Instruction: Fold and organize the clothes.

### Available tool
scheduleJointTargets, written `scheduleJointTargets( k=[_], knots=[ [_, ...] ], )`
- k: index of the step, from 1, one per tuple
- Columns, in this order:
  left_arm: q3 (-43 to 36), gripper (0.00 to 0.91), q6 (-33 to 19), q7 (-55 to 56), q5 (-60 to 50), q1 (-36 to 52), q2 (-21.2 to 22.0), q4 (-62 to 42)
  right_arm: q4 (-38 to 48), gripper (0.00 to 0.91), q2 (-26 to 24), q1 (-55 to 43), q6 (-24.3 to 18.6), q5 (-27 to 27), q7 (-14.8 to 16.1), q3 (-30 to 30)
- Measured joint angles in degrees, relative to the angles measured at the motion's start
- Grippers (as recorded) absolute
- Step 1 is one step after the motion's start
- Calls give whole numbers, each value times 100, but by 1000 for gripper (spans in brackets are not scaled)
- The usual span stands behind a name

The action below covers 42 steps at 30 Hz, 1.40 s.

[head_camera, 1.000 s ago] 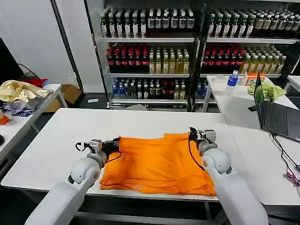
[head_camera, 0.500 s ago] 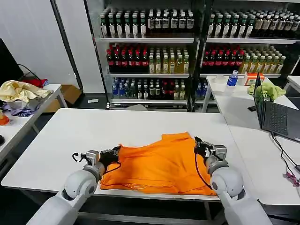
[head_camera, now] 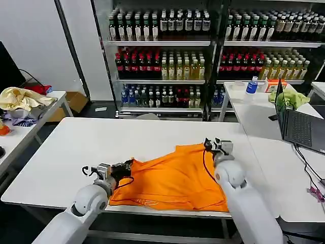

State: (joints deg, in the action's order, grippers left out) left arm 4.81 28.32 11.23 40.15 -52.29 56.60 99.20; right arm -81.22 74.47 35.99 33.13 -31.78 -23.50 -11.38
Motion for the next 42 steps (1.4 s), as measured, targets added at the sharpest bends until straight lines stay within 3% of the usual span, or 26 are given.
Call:
scheduleJointTargets(
  k=[13, 15, 16, 17, 18, 19, 42],
  knots=[
    [-7, 10, -7, -6, 0, 41, 62, -86, 804, 907, 261, -337, 16, -266, -167, 292],
    [-7, 10, -7, -5, -1, 39, 62, -86, 872, 705, 293, -351, 16, -288, -188, 304],
    [-6, 10, -7, -5, -1, 35, 62, -86, 904, 504, 307, -365, 16, -304, -202, 308],
    [-5, 10, -7, -6, -1, 31, 60, -86, 931, 383, 319, -379, 16, -321, -214, 308],
    [-5, 10, -8, -5, -1, 29, 57, -86, 957, 60, 331, -393, 15, -341, -228, 309],
    [-3, 10, -8, -5, -1, 28, 53, -86, 987, 20, 340, -405, 15, -360, -242, 310],
    [0, 10, -31, -34, 9, 36, 113, -173, 809, 0, 236, -313, -7, -358, -70, 366]
  ],
)
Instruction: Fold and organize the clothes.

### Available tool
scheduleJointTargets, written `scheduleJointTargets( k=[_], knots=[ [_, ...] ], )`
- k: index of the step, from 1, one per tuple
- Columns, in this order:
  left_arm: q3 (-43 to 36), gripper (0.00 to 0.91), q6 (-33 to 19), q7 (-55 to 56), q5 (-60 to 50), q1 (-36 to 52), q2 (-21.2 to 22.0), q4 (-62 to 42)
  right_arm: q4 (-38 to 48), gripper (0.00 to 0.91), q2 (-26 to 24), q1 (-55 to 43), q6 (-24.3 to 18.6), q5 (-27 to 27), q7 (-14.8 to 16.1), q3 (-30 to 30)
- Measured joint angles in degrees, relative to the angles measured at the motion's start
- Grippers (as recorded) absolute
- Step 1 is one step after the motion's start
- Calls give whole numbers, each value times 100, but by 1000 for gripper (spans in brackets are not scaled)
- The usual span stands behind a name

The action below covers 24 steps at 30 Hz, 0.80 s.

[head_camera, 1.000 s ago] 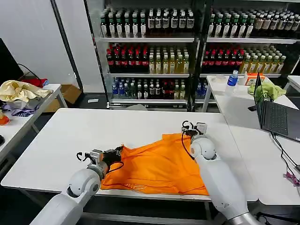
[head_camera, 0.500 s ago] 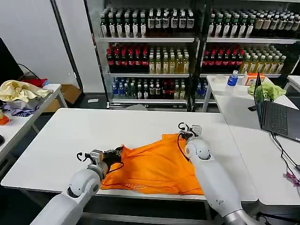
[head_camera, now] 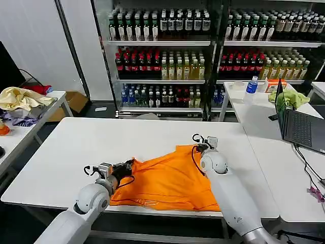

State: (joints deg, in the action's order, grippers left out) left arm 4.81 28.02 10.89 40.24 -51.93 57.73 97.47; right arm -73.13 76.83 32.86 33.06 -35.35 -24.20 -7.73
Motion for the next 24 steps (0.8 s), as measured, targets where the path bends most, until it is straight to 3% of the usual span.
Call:
scheduleJointTargets(
  k=[24],
  knots=[
    [204, 10, -17, -20, 186, -200, -265, 307, -2858, 0, -976, 1434, -4, -22, 327, -421]
  ],
)
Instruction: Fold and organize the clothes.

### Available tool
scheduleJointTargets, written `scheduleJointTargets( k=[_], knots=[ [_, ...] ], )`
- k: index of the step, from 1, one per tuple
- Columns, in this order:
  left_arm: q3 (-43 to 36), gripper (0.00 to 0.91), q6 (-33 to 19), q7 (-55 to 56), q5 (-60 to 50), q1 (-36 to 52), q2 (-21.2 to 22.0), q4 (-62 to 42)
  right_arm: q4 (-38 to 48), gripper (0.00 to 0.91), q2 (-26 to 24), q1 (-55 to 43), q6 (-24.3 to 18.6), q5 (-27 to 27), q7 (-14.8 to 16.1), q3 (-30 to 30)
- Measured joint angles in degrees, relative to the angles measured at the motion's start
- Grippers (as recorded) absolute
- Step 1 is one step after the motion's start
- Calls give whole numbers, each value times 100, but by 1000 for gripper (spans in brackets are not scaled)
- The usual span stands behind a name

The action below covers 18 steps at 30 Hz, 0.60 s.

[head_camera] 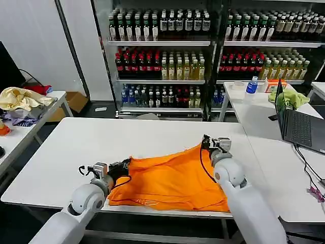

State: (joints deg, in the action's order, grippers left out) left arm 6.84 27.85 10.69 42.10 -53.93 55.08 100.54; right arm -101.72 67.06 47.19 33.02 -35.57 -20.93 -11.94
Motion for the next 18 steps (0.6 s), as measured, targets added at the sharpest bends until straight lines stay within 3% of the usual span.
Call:
scheduleJointTargets(
  k=[18],
  knots=[
    [257, 10, -29, -61, 17, -571, -247, 462, -1680, 0, -264, 1931, -59, 170, 144, -770]
  ],
)
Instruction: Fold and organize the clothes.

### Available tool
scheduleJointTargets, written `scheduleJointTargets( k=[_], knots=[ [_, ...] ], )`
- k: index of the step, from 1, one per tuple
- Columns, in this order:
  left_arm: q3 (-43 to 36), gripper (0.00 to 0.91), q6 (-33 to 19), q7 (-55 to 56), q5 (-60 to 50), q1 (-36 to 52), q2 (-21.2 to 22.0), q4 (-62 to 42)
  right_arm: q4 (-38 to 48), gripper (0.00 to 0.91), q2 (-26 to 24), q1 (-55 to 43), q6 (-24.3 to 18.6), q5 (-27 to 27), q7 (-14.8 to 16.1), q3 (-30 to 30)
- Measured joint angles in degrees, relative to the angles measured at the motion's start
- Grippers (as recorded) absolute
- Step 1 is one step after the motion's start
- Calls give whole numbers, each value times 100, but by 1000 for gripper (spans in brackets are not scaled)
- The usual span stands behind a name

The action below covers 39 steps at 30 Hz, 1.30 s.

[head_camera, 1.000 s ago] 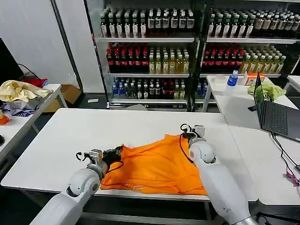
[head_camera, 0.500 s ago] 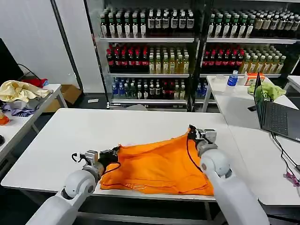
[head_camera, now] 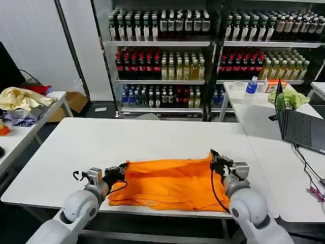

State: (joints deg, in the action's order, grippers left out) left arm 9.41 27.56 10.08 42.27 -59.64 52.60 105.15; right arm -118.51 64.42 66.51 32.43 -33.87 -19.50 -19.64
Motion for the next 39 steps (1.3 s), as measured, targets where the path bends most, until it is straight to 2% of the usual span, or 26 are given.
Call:
scheduleJointTargets(
  k=[8, 19, 20, 21, 22, 23, 24, 39],
  knots=[
    [195, 10, -117, -69, -105, -454, 11, 202, -174, 0, 39, 563, -26, 102, 23, -216],
    [233, 10, -258, -82, -405, -755, 136, 179, -30, 0, 189, 687, -35, 266, -40, -166],
    [228, 40, -268, -82, -436, -757, 145, 162, -2, 0, 207, 673, -24, 284, -51, -148],
    [220, 131, -278, -82, -474, -756, 155, 145, 25, 40, 223, 662, -13, 299, -62, -129],
    [213, 584, -282, -82, -509, -752, 165, 129, 50, 615, 238, 651, -3, 313, -79, -113],
    [209, 816, -282, -82, -542, -747, 172, 112, 77, 856, 249, 641, 5, 329, -89, -96],
    [206, 907, -282, -81, -576, -742, 182, 98, 103, 907, 259, 634, 13, 348, -93, -87],
    [484, 907, -652, 188, -967, -990, 398, 351, -261, 907, 234, 1091, -74, 838, 91, -482]
  ],
)
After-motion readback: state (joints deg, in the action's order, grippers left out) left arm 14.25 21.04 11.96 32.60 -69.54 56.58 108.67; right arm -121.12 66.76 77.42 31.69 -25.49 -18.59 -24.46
